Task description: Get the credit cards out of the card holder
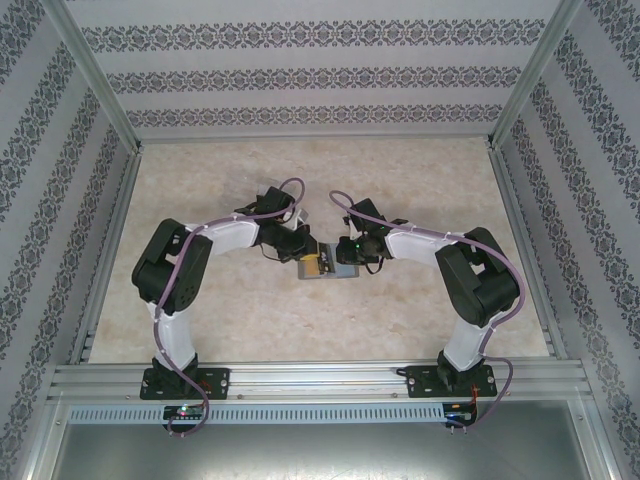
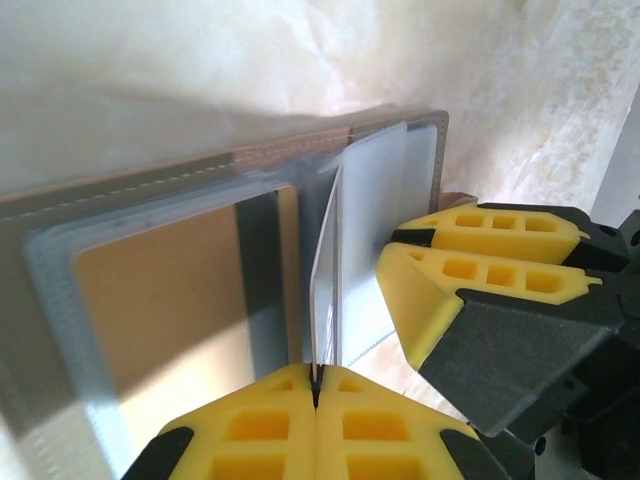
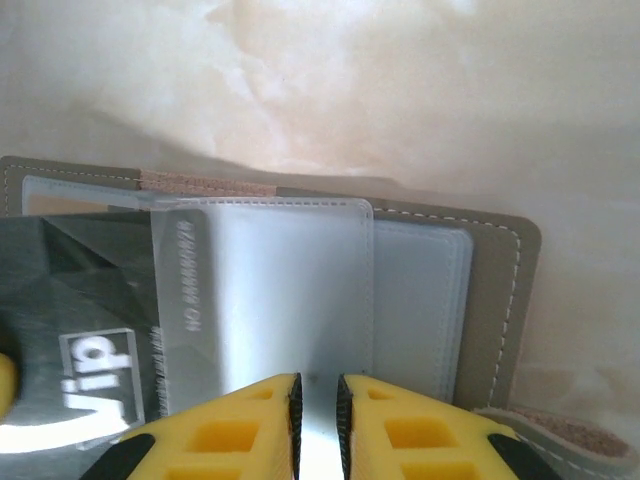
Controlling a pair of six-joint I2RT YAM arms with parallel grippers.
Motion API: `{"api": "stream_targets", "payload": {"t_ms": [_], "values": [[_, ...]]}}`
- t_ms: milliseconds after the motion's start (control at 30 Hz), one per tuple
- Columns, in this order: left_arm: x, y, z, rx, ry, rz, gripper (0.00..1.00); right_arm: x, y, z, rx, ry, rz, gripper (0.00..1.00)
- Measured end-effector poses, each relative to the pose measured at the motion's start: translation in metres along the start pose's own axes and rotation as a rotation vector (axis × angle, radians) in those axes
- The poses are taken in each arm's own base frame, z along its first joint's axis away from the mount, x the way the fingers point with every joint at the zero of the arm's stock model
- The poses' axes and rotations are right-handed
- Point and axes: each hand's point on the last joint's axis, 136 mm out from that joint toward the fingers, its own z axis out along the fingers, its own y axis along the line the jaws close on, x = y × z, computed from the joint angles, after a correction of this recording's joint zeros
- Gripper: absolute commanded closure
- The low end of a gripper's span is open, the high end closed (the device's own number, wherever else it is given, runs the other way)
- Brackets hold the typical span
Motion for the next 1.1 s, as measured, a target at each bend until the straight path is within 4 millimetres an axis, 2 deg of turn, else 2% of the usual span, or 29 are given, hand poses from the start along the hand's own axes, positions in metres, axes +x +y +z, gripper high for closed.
{"api": "stream_targets", "payload": {"t_ms": [167,267,333,433,600,700,900,1033,1100], "values": [[-0.011,0.005,-0.037,-0.015,-0.084,0.006,1.0,0.0,0.0,-0.004,-0.018,-0.029,-0.011,0.71],[-0.021,0.008,-0.072,-0.011,-0.17,0.002,1.0,0.004,0.0,-0.009,-0.026,-0.044,-0.017,0.68],[-0.027,0.007,-0.098,-0.001,-0.234,0.0,1.0,0.004,0.002,-0.014,-0.04,-0.062,-0.024,0.62],[-0.035,0.004,-0.13,0.016,-0.314,-0.002,1.0,-0.003,0.01,-0.029,-0.067,-0.114,-0.032,0.45],[-0.04,0.0,-0.166,0.048,-0.384,-0.009,1.0,-0.025,0.034,-0.061,-0.13,-0.228,-0.034,0.37],[-0.039,-0.003,-0.178,0.084,-0.391,-0.017,1.0,-0.038,0.061,-0.072,-0.182,-0.261,-0.047,0.34],[-0.031,-0.009,-0.2,0.173,-0.362,-0.051,1.0,-0.067,0.141,-0.094,-0.413,-0.278,-0.062,0.31],[-0.027,-0.009,-0.22,0.231,-0.36,-0.077,1.0,-0.081,0.189,-0.101,-0.568,-0.249,-0.056,0.3],[-0.027,-0.011,-0.23,0.265,-0.376,-0.077,1.0,-0.085,0.207,-0.102,-0.623,-0.226,-0.046,0.3]]}}
